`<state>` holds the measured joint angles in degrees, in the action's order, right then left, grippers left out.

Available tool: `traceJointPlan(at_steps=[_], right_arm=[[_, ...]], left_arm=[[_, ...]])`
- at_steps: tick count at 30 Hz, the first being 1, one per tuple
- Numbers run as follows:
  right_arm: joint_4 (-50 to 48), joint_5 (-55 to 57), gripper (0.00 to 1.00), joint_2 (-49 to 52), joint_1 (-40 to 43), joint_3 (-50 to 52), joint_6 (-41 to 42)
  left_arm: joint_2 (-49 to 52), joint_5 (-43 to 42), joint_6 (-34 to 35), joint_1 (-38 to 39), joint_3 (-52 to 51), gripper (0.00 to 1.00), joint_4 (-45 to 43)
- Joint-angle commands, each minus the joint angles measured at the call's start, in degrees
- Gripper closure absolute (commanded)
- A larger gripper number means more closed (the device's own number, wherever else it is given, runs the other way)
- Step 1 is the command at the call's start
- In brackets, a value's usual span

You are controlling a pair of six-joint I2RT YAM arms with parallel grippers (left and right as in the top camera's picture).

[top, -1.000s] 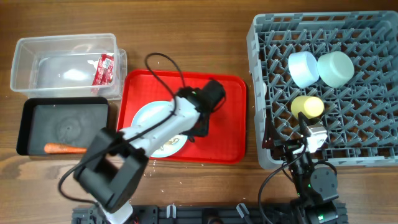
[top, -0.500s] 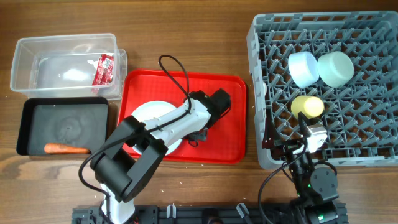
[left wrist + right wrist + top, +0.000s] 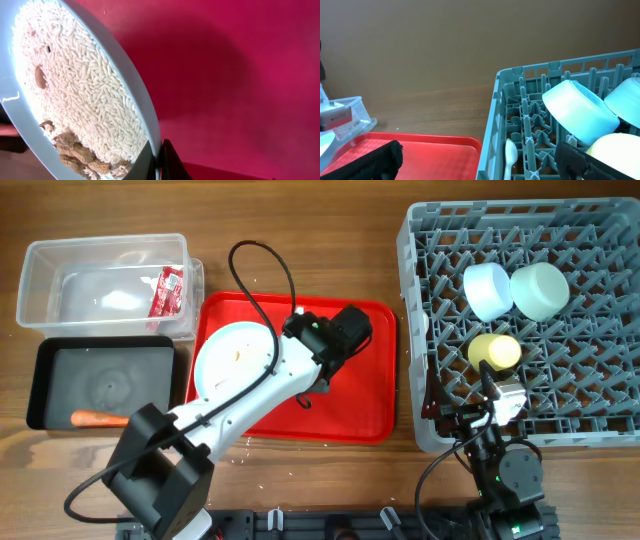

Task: Sort waste into correct bins and load items into the dishwasher rack
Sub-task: 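Grasp the rim of the light-blue plate with the left gripper, then tip the plate over the black tray to scrape off the rice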

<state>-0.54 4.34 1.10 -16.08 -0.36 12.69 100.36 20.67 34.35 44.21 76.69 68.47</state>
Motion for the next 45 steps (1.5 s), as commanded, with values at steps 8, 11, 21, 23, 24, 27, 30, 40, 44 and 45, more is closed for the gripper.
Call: traceJointPlan(at_steps=[8,11,21,23,24,27,30,40,44,45], right_arm=[[-0.33,0.35,0.0,-0.46,-0.09,0.07,-0.61],[-0.33,0.35,0.0,-0.46,-0.09,0.07,-0.63],[-0.33,0.35,0.0,-0.46,-0.09,0.07,-0.63],[-0.33,0.35,0.0,-0.46,-0.09,0.07,-0.61],[-0.33,0.35,0.0,-0.46,-0.09,0.07,-0.63],[-0.33,0.35,0.0,-0.46,-0.09,0.07,-0.63],[-0.33,0.35,0.0,-0.46,-0.09,0.07,-0.63],[-0.33,0.35,0.0,-0.46,-0.09,0.07,-0.63],[-0.33,0.35,0.0,-0.46,-0.09,0.07,-0.63],[-0.33,0.35,0.0,-0.46,-0.09,0.07,-0.63]], left_arm=[[-4.5,2.51,-1.11,-10.16,4.28,0.96,9.81],[-4.74,-0.17,-2.97,-17.73,4.26,0.96,8.61],[-4.81,-28.76,-21.57,-44.98,4.22,0.96,0.92],[-5.07,-35.98,-24.94,-49.2,4.22,0.96,0.92],[-5.62,-40.68,-26.84,-51.69,4.22,0.96,0.94],[-7.74,-50.45,-30.14,-56.43,4.22,0.96,1.11],[-11.47,-55.1,-30.95,-61.51,4.22,0.96,1.18],[-17.07,-63.78,-36.52,-77.31,3.87,0.96,4.96],[-17.07,-68.94,-40.17,-83.3,3.78,0.96,5.9],[-17.07,-71.89,-42.53,-84.85,3.78,0.96,6.71]])
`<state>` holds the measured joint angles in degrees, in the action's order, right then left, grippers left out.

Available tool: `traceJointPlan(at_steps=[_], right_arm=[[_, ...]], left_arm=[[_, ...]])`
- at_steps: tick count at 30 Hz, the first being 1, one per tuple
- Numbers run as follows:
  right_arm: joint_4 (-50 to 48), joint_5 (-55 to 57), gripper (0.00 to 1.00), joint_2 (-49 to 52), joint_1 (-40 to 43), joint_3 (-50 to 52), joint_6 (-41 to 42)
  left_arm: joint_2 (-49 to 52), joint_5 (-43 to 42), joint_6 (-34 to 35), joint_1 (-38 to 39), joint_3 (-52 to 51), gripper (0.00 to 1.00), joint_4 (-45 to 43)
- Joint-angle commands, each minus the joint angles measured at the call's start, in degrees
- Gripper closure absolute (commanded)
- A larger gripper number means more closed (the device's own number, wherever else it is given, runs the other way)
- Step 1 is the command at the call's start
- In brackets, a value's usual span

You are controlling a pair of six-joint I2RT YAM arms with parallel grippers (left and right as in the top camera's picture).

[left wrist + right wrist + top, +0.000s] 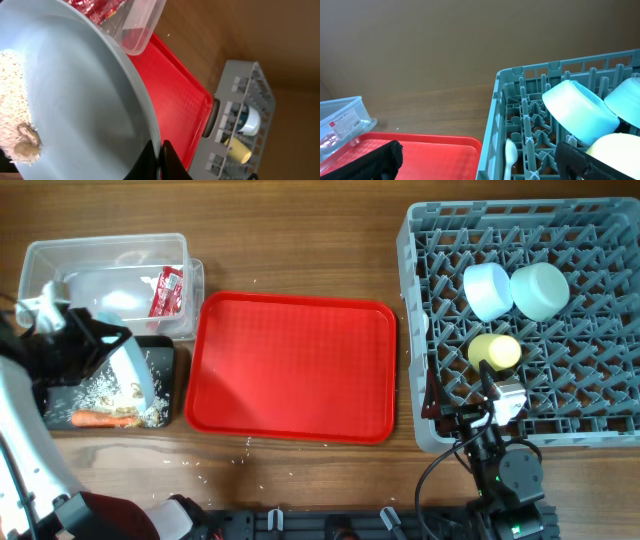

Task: Sort waste into correct bins and load items into the dishwasher rack
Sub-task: 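Tip the plate over the black tray to scrape off the rice, then carry the emptied plate with the left gripper into the dish rack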

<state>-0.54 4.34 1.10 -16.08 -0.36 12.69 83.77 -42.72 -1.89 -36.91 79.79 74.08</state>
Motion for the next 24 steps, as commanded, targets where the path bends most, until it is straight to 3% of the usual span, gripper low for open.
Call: traceJointPlan(at_steps=[1,10,16,20,24], right_arm=[[-0.33,0.35,0.0,-0.46,-0.09,0.07,-0.63],[-0.33,0.35,0.0,-0.46,-0.09,0.07,-0.63],[-0.33,0.35,0.0,-0.46,-0.09,0.07,-0.63],[-0.33,0.35,0.0,-0.46,-0.09,0.07,-0.63],[-0.33,0.35,0.0,-0.46,-0.09,0.07,-0.63]], left_arm=[[-0.48,-12.44,-9.73,-5.62,0.68,0.96,2.36],[-0.48,-31.23,-25.46,-19.43,-5.14,0.96,6.88],[-0.5,-34.49,-28.09,-25.2,-6.73,0.96,9.42],[-0.52,-34.8,-28.13,-18.6,-6.73,0.96,9.44],[-0.52,-35.32,-24.87,-0.9,-6.71,0.96,3.69]])
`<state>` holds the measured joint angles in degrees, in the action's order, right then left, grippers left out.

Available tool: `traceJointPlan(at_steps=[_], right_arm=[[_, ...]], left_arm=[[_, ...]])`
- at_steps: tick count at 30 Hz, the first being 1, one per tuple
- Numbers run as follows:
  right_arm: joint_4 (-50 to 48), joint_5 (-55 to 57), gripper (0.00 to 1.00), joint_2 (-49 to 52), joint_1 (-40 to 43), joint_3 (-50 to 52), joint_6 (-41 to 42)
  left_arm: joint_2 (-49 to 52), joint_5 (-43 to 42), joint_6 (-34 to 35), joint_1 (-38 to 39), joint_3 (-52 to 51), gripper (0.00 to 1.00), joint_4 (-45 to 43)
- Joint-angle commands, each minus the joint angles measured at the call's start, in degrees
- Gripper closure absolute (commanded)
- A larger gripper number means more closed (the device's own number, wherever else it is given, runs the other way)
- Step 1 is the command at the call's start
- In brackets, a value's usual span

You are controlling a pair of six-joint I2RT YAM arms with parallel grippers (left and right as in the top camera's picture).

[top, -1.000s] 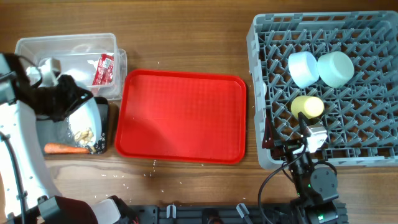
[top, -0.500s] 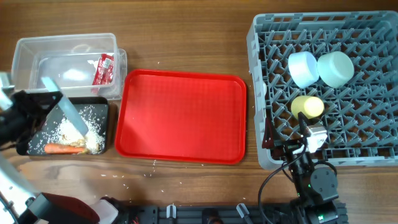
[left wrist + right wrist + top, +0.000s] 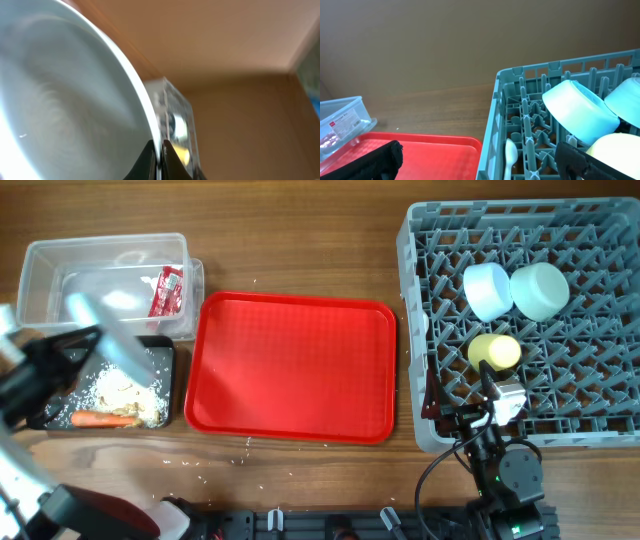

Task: Sort waste into correct bins and load items into the dishwasher rack
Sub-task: 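Carry the emptied plate with the left gripper into the dish rack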

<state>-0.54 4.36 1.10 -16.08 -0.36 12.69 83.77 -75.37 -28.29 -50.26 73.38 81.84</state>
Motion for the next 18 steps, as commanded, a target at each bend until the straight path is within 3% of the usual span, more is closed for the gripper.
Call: traceJointPlan(at_steps=[1,4,6,11,14,18], right_arm=[[-0.33,0.33,0.0,-0.46,-0.09,0.07,-0.61],[-0.33,0.33,0.0,-0.46,-0.09,0.07,-0.63],[-0.33,0.33,0.0,-0.46,-0.09,0.07,-0.63],[-0.33,0.33,0.0,-0.46,-0.09,0.07,-0.63],[-0.33,0.33,0.0,-0.46,-0.09,0.07,-0.63],[-0.33,0.33,0.0,-0.46,-0.09,0.07,-0.61]], left_arm=[[-0.52,-2.8,5.25,16.65,-0.31,0.96,-8.28],[-0.5,-0.26,29.05,31.04,-0.31,0.96,-31.82],[0.02,11.85,54.62,48.41,-0.31,0.96,-60.5],[5.62,30.49,77.46,70.2,-0.31,0.96,-90.16],[10.6,39.23,87.58,77.99,-0.31,0.96,-99.78],[18.73,42.95,98.36,84.7,-0.31,0.96,-112.8]])
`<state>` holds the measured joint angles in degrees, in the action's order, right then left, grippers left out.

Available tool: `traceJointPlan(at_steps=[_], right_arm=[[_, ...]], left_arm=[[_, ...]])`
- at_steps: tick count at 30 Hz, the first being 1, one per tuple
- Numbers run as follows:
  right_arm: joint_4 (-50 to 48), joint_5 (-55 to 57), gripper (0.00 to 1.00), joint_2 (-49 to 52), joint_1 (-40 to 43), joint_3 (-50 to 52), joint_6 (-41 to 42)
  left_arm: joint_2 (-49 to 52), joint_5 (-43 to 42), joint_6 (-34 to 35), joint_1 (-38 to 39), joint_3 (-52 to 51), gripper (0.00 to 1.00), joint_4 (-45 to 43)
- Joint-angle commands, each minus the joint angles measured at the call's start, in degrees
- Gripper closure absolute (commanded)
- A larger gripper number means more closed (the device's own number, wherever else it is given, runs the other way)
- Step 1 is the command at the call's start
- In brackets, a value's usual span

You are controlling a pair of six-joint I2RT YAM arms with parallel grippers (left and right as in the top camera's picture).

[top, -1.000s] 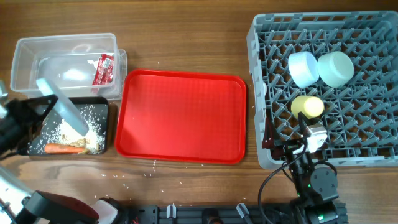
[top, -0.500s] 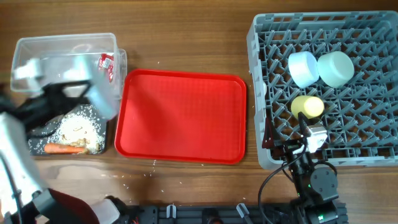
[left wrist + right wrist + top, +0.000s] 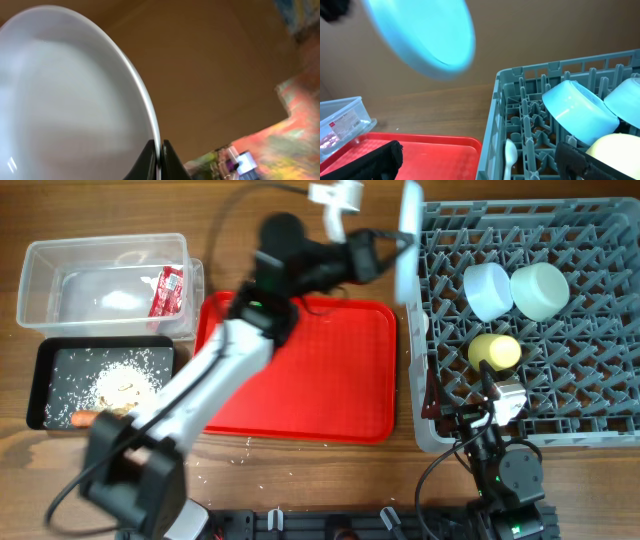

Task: Sort waste into correct bins and load items into the dishwasher rack
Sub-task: 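Carry the emptied plate with the left gripper into the dish rack, then release the plate upright in the rack and retract the left arm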

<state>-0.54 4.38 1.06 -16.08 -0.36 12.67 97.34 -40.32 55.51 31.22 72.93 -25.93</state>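
Note:
My left gripper (image 3: 390, 253) is shut on the rim of a pale blue plate (image 3: 409, 220). The plate stands on edge in the air at the top left corner of the grey dishwasher rack (image 3: 610, 430). In the left wrist view the plate (image 3: 75, 100) is empty and the fingertips (image 3: 150, 156) pinch its rim. The right wrist view shows the plate (image 3: 420, 35) hanging above and left of the rack (image 3: 492, 125). My right gripper (image 3: 475, 165) rests open at the rack's front left corner.
The rack holds a light blue bowl (image 3: 487, 290), a pale green bowl (image 3: 540, 288), a yellow cup (image 3: 495, 350) and a white spoon (image 3: 510, 155). The red tray (image 3: 295, 365) lies bare. A black bin (image 3: 45, 370) holds rice and a carrot. A clear bin (image 3: 105, 250) holds a red wrapper (image 3: 170, 290).
My left gripper and the plate were over the black bin at the far left. Now they are at the rack's top left corner, plate on edge. The right arm has not moved.
My left gripper first held the plate, full of rice and scraps, on the red tray. Then the plate was tilted over the black bin with rice in the bin. Then the plate was empty above the bin, and now it is by the rack.

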Motion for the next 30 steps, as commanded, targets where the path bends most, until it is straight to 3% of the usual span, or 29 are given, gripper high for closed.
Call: traceJointPlan(at_steps=[1,3,8,9,12,13,16,21,22,23,25,30], right_arm=[[-0.33,0.31,0.0,-0.42,-0.09,0.07,-0.61],[-0.33,0.31,0.0,-0.42,-0.09,0.07,-0.61],[-0.33,0.33,0.0,-0.42,-0.09,0.07,-0.61],[-0.33,0.31,0.0,-0.42,-0.09,0.07,-0.61],[-0.33,0.31,0.0,-0.42,-0.09,0.07,-0.61],[-0.33,0.31,0.0,-0.42,-0.09,0.07,-0.59],[-0.33,0.31,0.0,-0.42,-0.09,0.07,-0.61],[-0.33,0.31,0.0,-0.42,-0.09,0.07,-0.61],[-0.33,0.31,0.0,-0.42,-0.09,0.07,-0.59],[-0.33,0.31,0.0,-0.42,-0.09,0.07,-0.61],[-0.33,0.31,0.0,-0.42,-0.09,0.07,-0.61],[-0.33,0.31,0.0,-0.42,-0.09,0.07,-0.61]], left_arm=[[7.04,8.55,17.49,4.11,0.15,0.96,-6.51],[9.79,9.66,21.4,4.96,0.15,0.96,-6.62],[12.2,11.61,18.8,4.83,0.15,0.94,-3.21],[12.17,12.74,15.63,4.83,0.15,0.76,-2.75],[11.78,12.68,9.11,3.85,0.15,0.4,-2.14],[11.21,12.74,7.85,3.28,0.17,0.36,-0.33],[6.1,13.42,-1.86,-0.02,1.05,0.23,14.53],[-8.48,13.44,-21.27,-7.98,2.47,0.25,44.74],[-11.82,14.27,-25.22,-9.62,2.47,0.21,50.45],[-15.12,16.17,-28.59,-11.1,2.47,0.0,55.71],[-21.68,21.24,-31.39,-13.25,2.47,0.01,64.35],[-35.85,30.16,-31.78,-15.06,2.45,0.0,75.41]])
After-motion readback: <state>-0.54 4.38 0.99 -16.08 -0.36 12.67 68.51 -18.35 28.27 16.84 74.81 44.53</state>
